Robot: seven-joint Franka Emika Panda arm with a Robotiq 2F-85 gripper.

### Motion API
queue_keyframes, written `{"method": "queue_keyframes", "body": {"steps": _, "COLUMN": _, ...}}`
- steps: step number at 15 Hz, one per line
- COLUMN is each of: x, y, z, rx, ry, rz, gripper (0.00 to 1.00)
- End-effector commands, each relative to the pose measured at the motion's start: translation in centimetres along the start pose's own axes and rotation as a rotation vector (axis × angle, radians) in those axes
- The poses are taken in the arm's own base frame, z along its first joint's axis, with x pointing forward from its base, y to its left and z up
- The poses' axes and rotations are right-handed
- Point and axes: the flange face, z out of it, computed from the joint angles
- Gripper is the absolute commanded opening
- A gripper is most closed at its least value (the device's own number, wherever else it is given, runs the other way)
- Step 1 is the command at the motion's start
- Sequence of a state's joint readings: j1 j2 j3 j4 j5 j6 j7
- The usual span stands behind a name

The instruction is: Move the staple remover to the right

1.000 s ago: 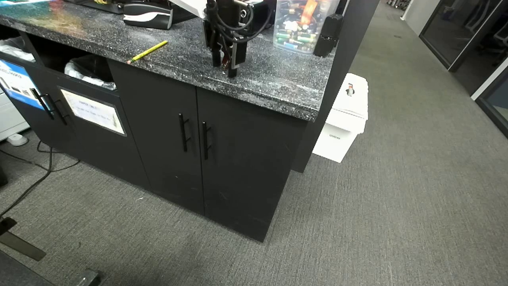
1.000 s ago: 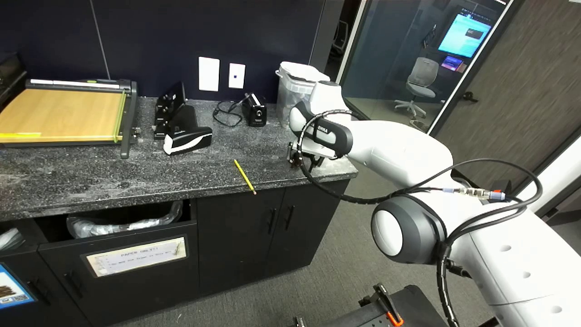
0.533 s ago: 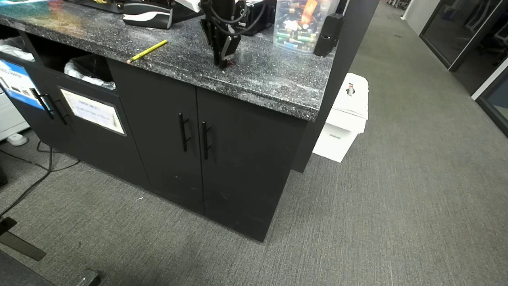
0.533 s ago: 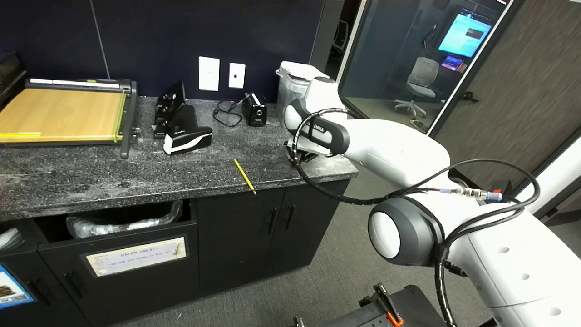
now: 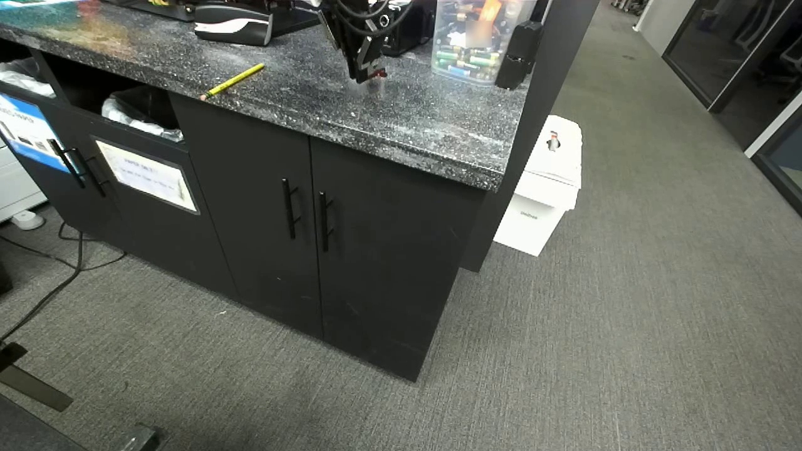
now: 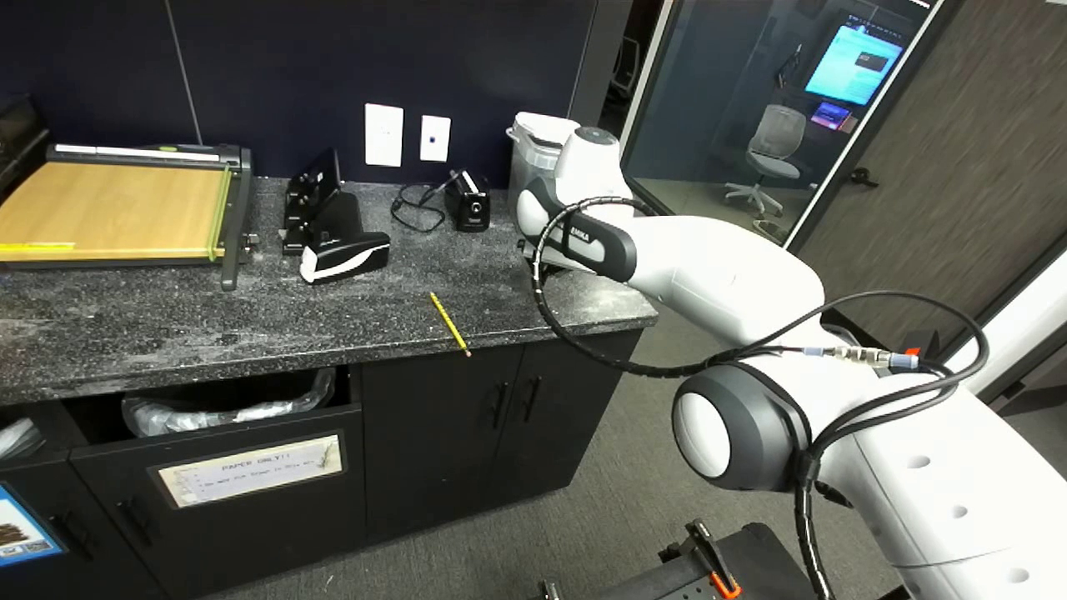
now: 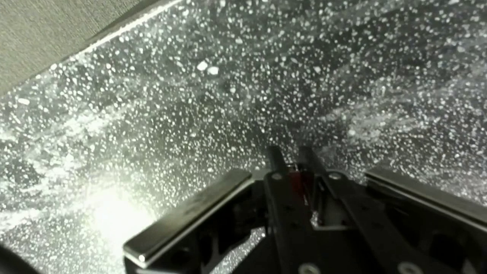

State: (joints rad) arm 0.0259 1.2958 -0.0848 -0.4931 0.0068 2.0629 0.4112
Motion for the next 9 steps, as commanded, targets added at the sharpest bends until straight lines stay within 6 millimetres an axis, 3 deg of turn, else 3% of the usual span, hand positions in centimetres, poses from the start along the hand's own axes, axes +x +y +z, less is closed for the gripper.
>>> {"method": "queue_keyframes", "body": {"steps": 1, "x": 2.0, "y": 1.4, "z": -3.4, "rx": 0.045, "ry": 0.03, "rz": 0.071, "gripper": 0.04}}
{"method": "queue_keyframes", "body": {"steps": 9, "x": 4.7, "y": 8.0, "z": -8.0, "rx": 0.057, "ry": -0.036, "rz": 0.252, "gripper": 0.04}}
